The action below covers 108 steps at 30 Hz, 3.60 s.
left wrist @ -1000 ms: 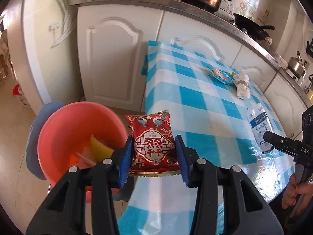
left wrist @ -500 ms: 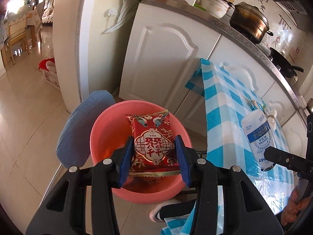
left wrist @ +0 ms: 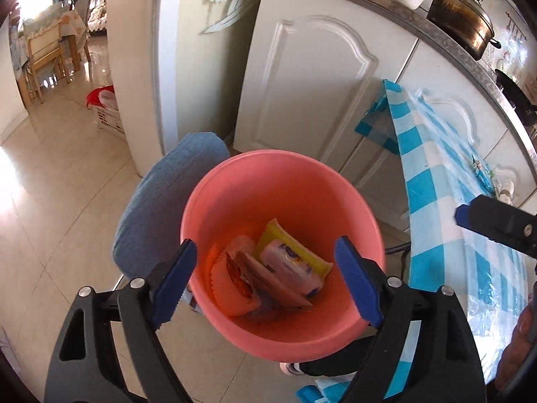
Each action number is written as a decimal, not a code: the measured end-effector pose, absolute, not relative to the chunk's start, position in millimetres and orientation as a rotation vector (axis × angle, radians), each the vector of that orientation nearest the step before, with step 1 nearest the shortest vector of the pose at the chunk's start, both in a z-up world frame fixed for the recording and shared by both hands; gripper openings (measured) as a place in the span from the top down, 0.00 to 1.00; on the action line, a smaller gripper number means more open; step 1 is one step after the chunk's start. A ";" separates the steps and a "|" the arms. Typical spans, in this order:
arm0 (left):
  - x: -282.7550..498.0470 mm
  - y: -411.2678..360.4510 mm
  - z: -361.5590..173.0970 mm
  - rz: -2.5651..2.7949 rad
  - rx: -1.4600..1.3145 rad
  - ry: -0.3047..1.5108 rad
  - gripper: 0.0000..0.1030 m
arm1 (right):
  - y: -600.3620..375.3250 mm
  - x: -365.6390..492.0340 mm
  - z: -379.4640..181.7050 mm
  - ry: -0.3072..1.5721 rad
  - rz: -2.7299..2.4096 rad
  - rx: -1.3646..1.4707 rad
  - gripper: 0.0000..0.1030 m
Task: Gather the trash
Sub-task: 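Carry the snack packet and bottle to the red bucket and release both, then move both tools back over the table, then grasp the blue cow-print wipes packet with the left tool while the right tool grasps the white towel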
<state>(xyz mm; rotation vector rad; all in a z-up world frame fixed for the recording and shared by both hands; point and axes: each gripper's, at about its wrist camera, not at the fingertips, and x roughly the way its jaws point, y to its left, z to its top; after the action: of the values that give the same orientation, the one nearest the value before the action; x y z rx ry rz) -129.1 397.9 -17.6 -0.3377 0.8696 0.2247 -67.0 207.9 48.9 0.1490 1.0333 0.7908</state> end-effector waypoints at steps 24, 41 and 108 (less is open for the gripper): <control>-120.8 318.7 34.2 0.320 -0.074 0.778 0.06 | 65.4 -102.0 87.6 0.729 0.466 0.212 0.11; -114.7 265.4 65.7 0.308 0.025 0.721 0.05 | 10.3 -114.6 93.4 0.656 0.378 0.255 0.10; 149.0 6.7 71.5 -0.237 -0.069 0.835 0.05 | -194.6 -84.0 19.8 0.689 0.222 0.693 0.10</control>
<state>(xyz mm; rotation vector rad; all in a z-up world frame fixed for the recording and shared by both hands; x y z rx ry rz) 149.0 6.7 71.5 -0.0691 0.8346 -0.2368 -84.0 -194.6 19.8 0.6930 0.6891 0.2218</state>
